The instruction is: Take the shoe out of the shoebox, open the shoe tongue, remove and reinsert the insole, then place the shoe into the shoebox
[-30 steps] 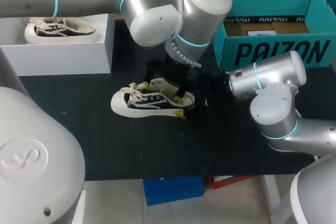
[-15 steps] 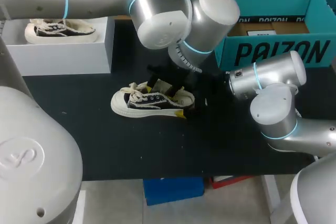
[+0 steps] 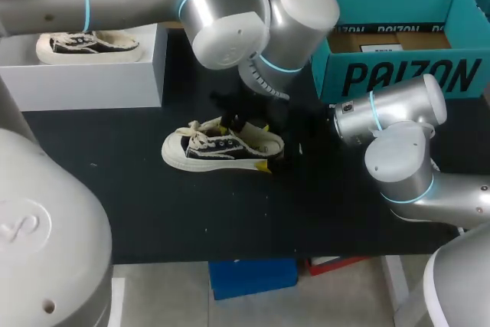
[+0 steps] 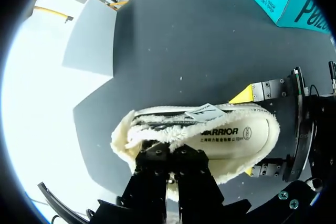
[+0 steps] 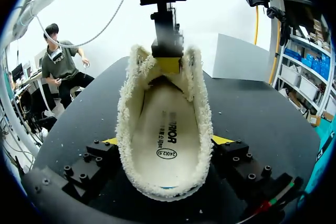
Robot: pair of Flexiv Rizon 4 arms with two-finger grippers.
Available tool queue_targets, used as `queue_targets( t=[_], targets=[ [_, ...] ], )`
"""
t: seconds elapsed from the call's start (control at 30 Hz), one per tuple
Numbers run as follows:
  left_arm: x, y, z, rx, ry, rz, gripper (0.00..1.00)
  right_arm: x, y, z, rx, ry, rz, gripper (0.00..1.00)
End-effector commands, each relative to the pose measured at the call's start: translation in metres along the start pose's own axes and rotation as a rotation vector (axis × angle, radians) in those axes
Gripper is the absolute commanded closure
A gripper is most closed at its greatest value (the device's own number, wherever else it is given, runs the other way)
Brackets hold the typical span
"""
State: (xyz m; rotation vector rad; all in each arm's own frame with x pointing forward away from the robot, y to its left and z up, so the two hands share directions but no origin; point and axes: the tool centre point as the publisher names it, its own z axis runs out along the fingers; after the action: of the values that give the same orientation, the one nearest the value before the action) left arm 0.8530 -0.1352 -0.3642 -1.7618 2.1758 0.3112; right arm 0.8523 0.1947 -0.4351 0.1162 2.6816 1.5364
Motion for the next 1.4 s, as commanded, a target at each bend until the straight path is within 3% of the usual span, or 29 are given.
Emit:
queue_targets(
  t=[0.03, 0.27, 0.77, 1.4],
  targets=[
    [-0.012, 0.005, -0.005, 0.016, 0.039, 0.0, 1.0, 0.0, 0.0, 0.003, 0.003, -0.002, 0.001, 1.0],
    [-0.023, 0.001, -0.009, 0.025, 0.081, -0.019, 1.0, 0.0, 0.0, 0.003, 0.003, -0.002, 0.001, 1.0],
    [-0.046, 0.0, -0.023, 0.126, 0.208, -0.086, 1.0, 0.0, 0.0, 0.003, 0.003, -0.002, 0.001, 1.0],
    [-0.074, 0.009, -0.004, 0.288, 0.457, -0.175, 1.0, 0.0, 0.0, 0.003, 0.003, -0.002, 0.001, 1.0]
  ],
)
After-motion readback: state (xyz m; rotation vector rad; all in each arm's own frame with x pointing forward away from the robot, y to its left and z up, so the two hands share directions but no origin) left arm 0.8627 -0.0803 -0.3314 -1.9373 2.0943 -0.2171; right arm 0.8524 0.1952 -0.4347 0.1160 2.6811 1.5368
